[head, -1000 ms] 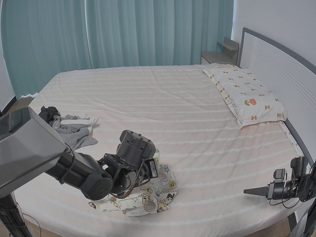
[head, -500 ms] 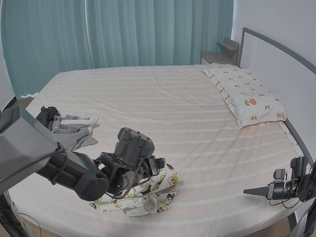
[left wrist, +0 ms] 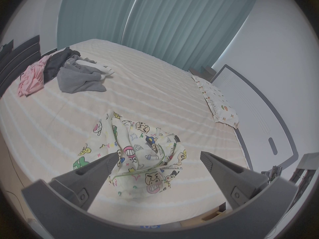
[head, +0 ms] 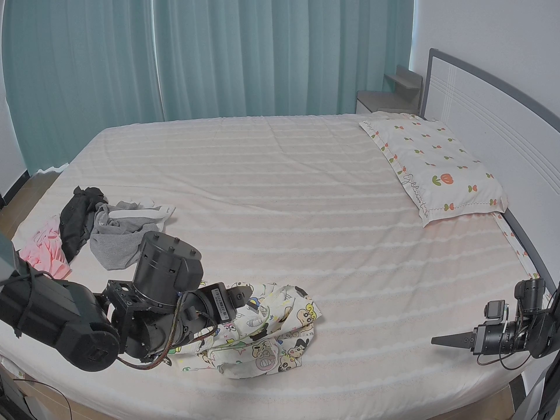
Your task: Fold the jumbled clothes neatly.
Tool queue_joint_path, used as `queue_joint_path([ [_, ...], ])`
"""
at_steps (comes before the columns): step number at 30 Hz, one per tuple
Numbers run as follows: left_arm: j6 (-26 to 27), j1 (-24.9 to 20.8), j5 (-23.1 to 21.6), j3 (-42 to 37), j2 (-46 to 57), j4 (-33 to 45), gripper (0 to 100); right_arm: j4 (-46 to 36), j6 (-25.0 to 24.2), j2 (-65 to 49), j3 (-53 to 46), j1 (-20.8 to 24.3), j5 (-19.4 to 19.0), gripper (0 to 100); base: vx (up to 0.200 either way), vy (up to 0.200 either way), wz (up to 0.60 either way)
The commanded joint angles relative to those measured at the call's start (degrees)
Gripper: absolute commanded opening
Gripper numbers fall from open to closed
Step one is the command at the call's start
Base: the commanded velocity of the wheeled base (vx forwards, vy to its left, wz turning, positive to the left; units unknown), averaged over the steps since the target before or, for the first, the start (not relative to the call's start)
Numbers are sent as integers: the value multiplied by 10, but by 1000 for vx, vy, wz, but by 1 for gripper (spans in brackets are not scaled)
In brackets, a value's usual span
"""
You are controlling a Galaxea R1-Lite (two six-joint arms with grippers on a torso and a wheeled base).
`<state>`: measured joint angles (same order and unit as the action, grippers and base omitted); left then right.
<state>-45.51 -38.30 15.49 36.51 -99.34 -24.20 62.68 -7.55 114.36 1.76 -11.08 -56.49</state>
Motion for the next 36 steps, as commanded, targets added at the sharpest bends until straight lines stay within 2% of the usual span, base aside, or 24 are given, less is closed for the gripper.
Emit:
queue_joint_path([
  [1,-11,1,0,-2,8,-1,100,1,2,4,0,0,0,100,0,0,0],
  [4,-11,3,-2,-6,8,-1,100,1,3,5,0,0,0,100,0,0,0],
  [9,-11,35,-5,-7,6,-1,100,1,3,5,0,0,0,100,0,200,0],
  [20,-12,88,-57,-31,4,-1,100,1,3,5,1,0,0,100,0,200,0],
  [23,-12,105,-92,-26,-22,-2,100,1,3,6,1,0,0,100,0,133,0],
  [26,-15,120,-112,17,-81,-16,100,1,3,6,0,0,0,100,0,0,0],
  [27,-15,120,-112,17,-81,-16,100,1,3,6,0,0,0,100,0,0,0],
  [30,-42,123,-104,99,-200,-28,100,1,3,6,0,0,0,100,0,0,0],
  [36,-37,134,-100,188,-318,-26,100,1,7,9,2,0,0,100,0,0,0],
])
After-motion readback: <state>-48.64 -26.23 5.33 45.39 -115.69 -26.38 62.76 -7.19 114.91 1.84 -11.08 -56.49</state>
